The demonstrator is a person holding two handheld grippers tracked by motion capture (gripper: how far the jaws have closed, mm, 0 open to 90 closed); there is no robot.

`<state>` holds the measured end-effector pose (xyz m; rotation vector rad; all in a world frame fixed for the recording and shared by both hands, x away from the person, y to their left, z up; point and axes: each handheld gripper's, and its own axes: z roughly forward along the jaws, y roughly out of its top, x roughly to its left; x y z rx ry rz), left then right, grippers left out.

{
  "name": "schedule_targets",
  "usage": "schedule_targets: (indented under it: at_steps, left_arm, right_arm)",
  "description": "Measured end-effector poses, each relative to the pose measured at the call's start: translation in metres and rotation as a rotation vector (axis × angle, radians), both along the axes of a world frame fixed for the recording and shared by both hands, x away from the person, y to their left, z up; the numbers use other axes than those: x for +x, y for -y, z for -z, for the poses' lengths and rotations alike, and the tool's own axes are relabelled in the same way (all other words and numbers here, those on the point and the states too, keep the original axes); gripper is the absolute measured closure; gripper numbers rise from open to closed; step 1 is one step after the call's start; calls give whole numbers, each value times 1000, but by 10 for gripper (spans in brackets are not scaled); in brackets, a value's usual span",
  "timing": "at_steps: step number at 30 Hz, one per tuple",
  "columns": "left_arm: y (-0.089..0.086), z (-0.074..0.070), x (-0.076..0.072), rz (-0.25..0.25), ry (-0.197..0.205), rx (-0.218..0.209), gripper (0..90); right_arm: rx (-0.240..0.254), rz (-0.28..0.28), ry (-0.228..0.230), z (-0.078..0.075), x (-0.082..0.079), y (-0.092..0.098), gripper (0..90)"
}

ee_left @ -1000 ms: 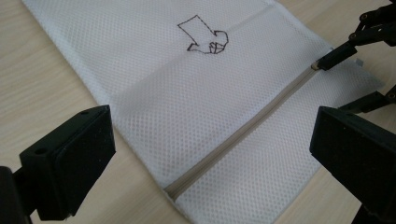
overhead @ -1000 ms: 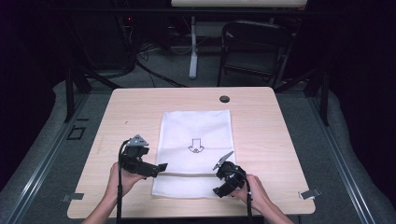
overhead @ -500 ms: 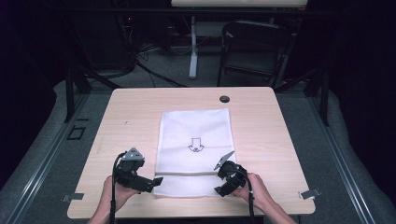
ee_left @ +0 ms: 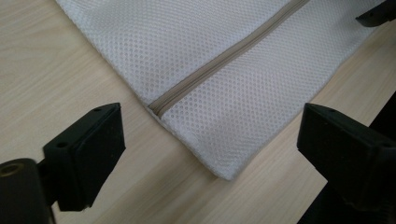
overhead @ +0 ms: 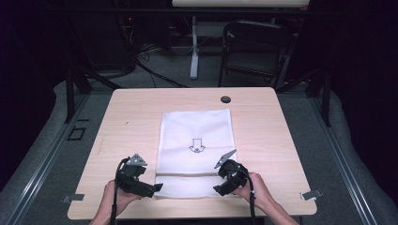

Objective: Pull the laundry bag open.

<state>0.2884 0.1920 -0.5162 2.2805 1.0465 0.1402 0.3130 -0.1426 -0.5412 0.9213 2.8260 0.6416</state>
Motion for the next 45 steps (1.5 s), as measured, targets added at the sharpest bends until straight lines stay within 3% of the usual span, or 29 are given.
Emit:
schedule_targets:
  at_steps: [1,6,10,14,22,23,25,26,27,28,32,38,39,44,45]
  left_arm:
    - [-1,1,0,2,-6,-9,148]
    - [1,3,-1,14,-2,21,154]
    - [6,6,0,33,-6,24,159]
    - [17,11,9,47,-2,26,185]
    - [51,19,38,96,20,7,326]
    - [57,20,42,111,20,12,365]
    - [64,22,45,128,18,11,379]
    - [67,22,46,144,12,8,430]
    - [70,23,46,149,10,2,430]
    - [73,22,46,154,19,-3,483]
    - [84,19,48,193,35,-37,532]
    - [96,18,51,212,40,-62,485]
    - [99,19,52,219,40,-64,483]
    - [105,20,51,239,37,-65,479]
    - [106,21,51,244,34,-63,479]
  right_arm:
    - [1,7,-1,0,1,1,297]
    - [22,26,13,-2,2,6,310]
    - [8,37,14,-5,5,13,316]
    - [17,70,21,-9,7,24,341]
    - [30,113,14,-13,7,37,554]
    - [30,127,18,-12,5,39,638]
    - [18,123,16,-12,5,39,669]
    - [-6,131,17,-10,5,40,747]
    - [-6,131,17,-10,5,40,747]
    - [-18,140,23,-8,6,41,815]
    - [-28,183,29,-5,10,44,893]
    - [-29,208,7,4,17,46,900]
    - [-11,210,-5,9,19,46,900]
    - [-9,186,7,10,19,43,900]
    - [10,189,7,11,18,41,900]
